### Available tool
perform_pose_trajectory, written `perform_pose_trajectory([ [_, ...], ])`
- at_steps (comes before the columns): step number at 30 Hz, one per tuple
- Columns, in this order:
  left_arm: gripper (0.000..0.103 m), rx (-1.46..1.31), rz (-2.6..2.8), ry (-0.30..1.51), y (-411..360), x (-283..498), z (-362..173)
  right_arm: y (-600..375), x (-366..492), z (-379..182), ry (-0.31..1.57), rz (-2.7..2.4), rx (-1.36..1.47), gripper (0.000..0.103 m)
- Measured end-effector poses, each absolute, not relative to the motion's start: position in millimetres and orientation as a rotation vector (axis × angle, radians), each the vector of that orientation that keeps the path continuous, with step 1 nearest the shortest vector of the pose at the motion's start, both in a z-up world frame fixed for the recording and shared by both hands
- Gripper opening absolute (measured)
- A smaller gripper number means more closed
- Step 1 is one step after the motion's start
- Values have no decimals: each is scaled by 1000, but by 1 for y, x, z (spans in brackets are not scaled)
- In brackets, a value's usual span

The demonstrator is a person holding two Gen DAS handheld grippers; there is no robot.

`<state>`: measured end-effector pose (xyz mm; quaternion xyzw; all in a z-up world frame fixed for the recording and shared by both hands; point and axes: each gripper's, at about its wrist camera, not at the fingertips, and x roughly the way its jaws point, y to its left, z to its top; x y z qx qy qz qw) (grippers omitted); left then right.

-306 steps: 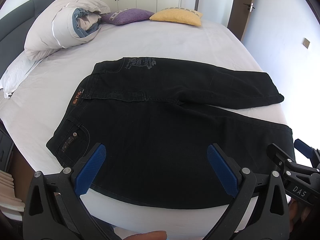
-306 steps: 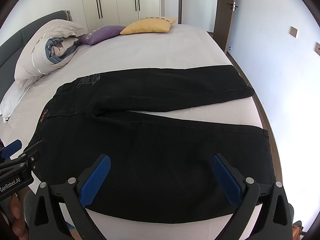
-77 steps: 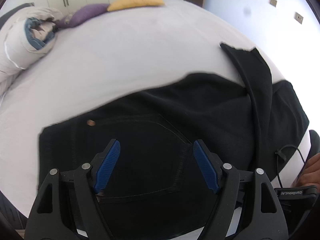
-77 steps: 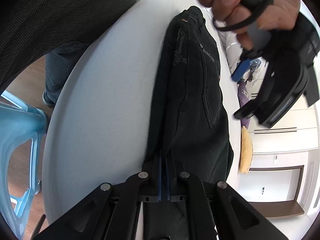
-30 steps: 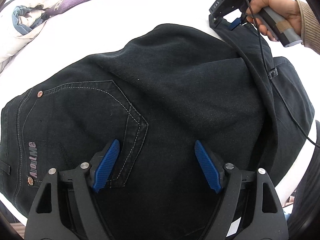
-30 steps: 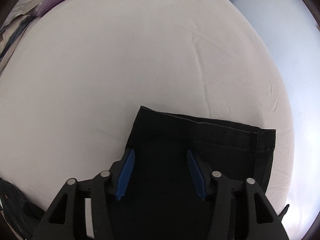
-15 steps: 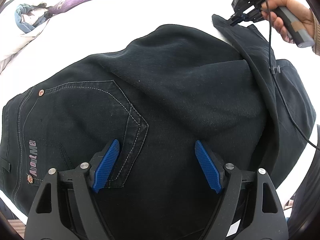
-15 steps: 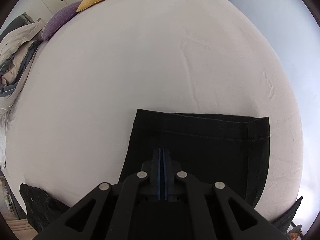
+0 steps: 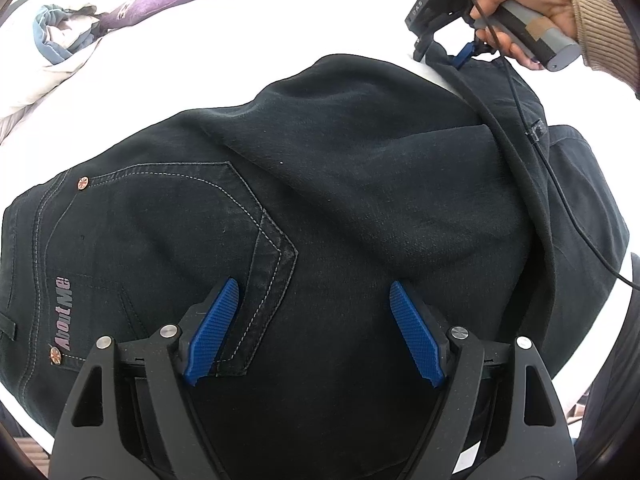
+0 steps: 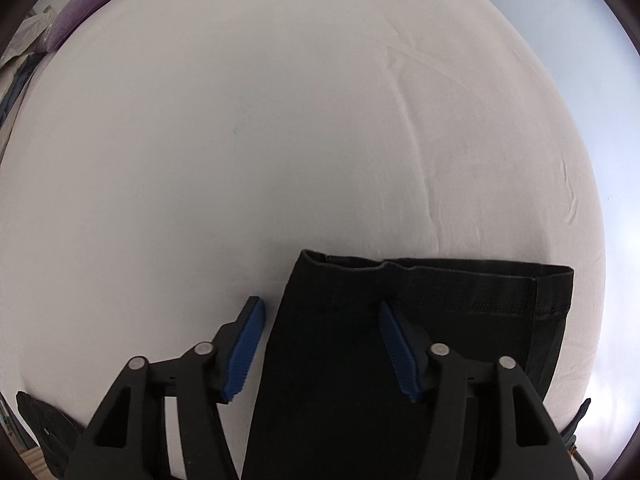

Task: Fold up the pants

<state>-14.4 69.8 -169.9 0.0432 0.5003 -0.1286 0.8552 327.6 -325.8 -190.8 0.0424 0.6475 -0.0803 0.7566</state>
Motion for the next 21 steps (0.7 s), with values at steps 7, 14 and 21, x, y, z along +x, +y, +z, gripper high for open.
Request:
perform_pose_trajectory([
  [7,78,86,-270,1047,74,-17,-168,-344,324,-176,1371,-120,95,9],
  [14,79,92,-267,1059,71,-12,-169,-400,266,-130,1218,-77,234,4],
  [21,79,94,-259,1081,66,-5,-170,-487,138,-68,977,-86,388,4],
])
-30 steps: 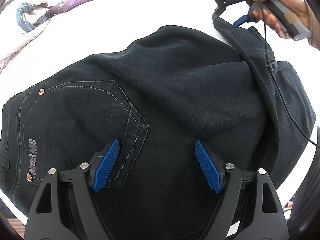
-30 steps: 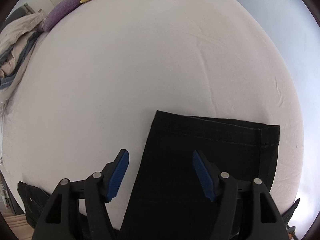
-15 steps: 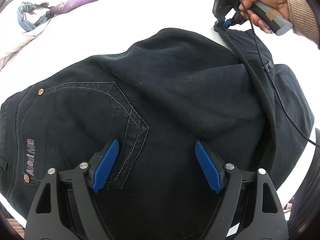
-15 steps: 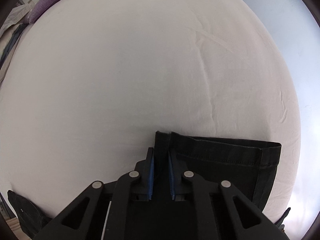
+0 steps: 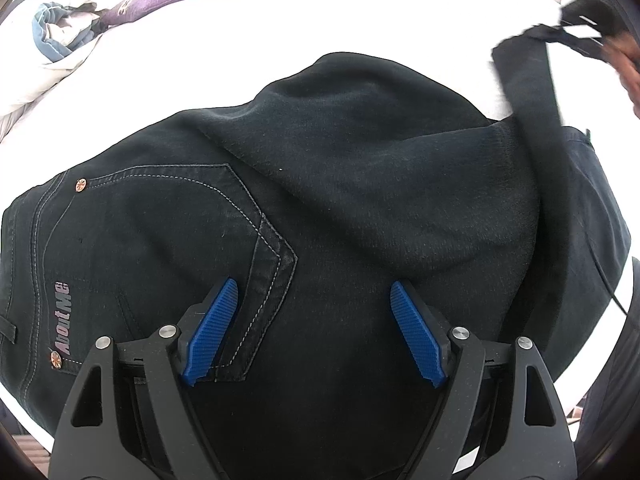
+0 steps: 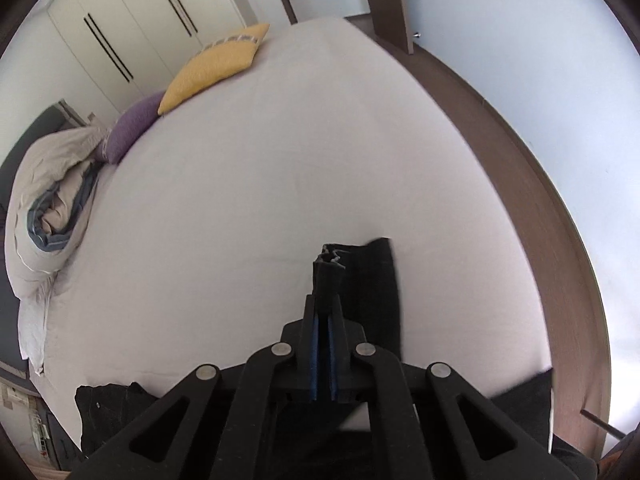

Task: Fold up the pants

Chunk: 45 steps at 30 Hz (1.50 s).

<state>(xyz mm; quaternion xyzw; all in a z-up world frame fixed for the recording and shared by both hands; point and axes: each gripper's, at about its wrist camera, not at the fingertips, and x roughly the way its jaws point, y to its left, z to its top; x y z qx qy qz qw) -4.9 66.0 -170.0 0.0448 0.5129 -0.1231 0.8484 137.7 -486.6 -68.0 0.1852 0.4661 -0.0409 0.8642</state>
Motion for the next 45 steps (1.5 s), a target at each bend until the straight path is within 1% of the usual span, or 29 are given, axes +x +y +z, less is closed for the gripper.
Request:
perform_pose_trajectory([
  [4,79,94,-257,1102,61,3,-170,-524,41,-39,835,-138,478,4],
  [7,83,87,-250,1118,59,9,-170,-554,-32,-39,771,-201,551,4],
  [8,84,88,-246,1123,58,11,-170,-559,-40,-43,759,-214,566,4],
  [10,87,86,-237,1135,55,14,-170,-564,-76,-64,750,-244,607,4],
  [15,95,77,-217,1160,48,24,-171,-552,-123,-134,820,-284,637,4],
  [16,96,78,-213,1163,46,25,-172,-555,-132,-141,830,-283,658,4],
  [19,100,80,-202,1168,41,30,-174,-565,-149,-161,839,-303,726,3],
  [22,100,84,-189,1173,37,33,-174,-588,-164,-169,830,-309,852,3],
  [25,100,84,-183,1175,34,32,-177,-574,-156,-165,824,-295,835,3],
  [29,102,93,-180,1181,32,34,-181,-578,-155,-195,871,-308,898,4],
  [31,102,96,-182,1186,33,35,-182,-577,-156,-199,873,-303,896,4],
  [34,102,103,-187,1191,33,35,-183,-584,-162,-202,884,-315,925,9],
  [35,102,104,-185,1192,32,35,-183,-588,-166,-202,892,-327,939,15],
  [36,102,107,-184,1192,32,36,-183,-593,-172,-203,892,-346,955,22],
  [37,102,113,-181,1192,32,35,-182,-598,-179,-201,896,-388,958,33],
  [38,102,122,-178,1190,30,33,-181,-601,-185,-197,892,-417,943,30],
  [41,100,152,-196,1152,22,24,-171,-604,-191,-167,842,-424,846,30],
  [45,100,169,-296,1060,0,9,-152,-563,-160,-121,784,-177,725,30],
])
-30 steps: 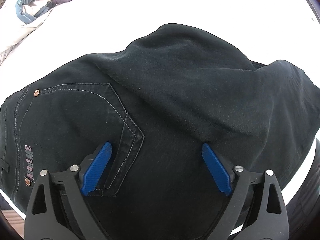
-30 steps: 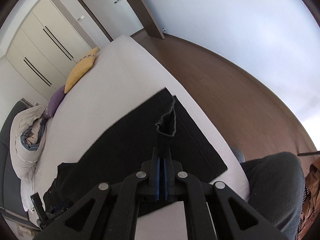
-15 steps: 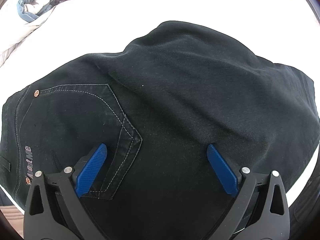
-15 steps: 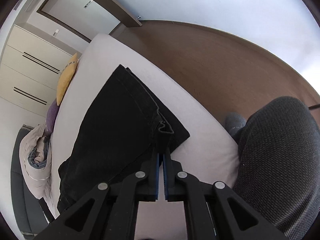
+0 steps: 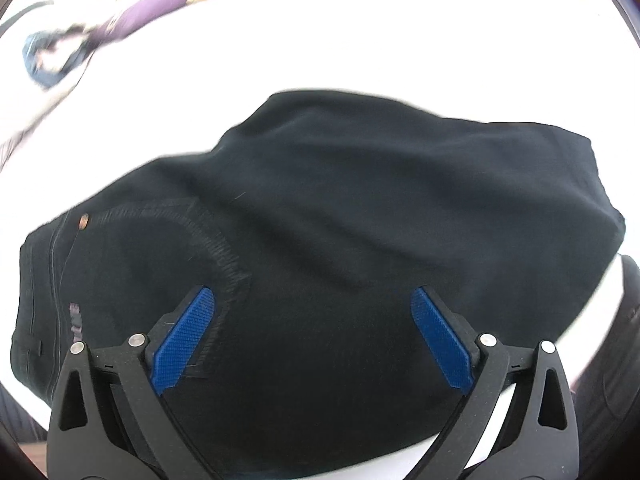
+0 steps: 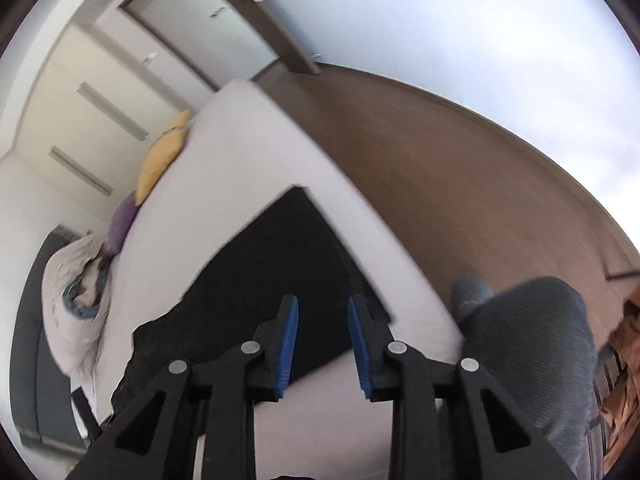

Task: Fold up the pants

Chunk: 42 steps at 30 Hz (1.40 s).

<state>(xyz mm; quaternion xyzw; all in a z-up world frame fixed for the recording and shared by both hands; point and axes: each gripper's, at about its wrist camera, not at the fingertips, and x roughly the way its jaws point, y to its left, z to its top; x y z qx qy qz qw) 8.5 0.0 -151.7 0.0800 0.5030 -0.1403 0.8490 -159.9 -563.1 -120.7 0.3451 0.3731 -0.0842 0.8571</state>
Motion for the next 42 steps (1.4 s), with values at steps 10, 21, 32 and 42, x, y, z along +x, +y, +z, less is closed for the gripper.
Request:
perform_pose_trajectory([
  [10,101,149,-307,1154,3,6,-191,-483,-85,-200,1095,51,654,0],
  [21,100,70,-316,1034,2,2,-170,-481,-95,-127,1042,-24,405,11],
  [32,100,151,-357,1061,-37,-5,-206,-255,84,-114,979,641,-54,73],
  [42,100,135,-358,1055,-41,-28,-223,-199,149,-206,1049,391,-385,20],
])
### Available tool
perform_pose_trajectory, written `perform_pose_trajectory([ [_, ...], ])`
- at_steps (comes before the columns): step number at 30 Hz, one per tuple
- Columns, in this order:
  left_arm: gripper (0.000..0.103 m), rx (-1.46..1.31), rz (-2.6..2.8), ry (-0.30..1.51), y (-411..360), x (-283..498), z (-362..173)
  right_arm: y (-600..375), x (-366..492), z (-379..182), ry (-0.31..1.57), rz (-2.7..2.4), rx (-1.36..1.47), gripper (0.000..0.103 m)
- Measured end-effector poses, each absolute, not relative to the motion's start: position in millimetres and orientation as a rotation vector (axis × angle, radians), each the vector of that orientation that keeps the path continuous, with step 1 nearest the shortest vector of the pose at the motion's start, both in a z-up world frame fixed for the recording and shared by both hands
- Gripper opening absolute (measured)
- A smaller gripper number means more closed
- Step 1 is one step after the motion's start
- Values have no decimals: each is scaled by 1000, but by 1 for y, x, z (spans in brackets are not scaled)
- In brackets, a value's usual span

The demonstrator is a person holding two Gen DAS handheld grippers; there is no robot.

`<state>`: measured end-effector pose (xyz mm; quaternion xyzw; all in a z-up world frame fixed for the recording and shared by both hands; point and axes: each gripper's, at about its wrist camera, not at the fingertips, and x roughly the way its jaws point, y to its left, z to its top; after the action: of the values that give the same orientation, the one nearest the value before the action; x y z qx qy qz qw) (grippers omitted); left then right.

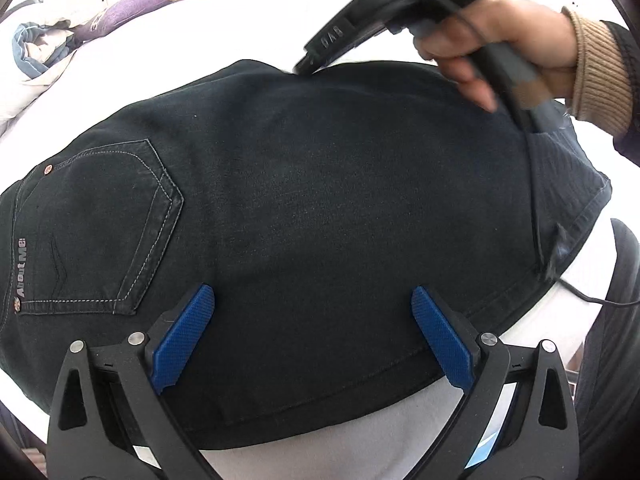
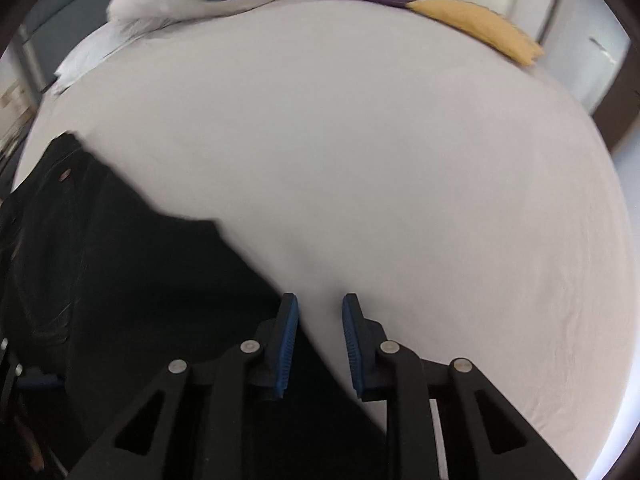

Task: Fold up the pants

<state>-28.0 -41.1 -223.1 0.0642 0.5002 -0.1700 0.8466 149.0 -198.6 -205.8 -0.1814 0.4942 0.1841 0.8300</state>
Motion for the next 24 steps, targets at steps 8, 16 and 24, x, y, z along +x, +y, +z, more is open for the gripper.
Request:
perform_pose_trajectory([
  [8,102,120,-332,1033,-38,-41,-226,-215,115,-149,983,651,32,21],
  [16,102,124,-333,1032,-32,-56,-230,-200,108,-228,1185,724,179,0],
  [24,101,117,-333,1026,-18,-61,-230,-345,68,-170,997,357,389,6],
])
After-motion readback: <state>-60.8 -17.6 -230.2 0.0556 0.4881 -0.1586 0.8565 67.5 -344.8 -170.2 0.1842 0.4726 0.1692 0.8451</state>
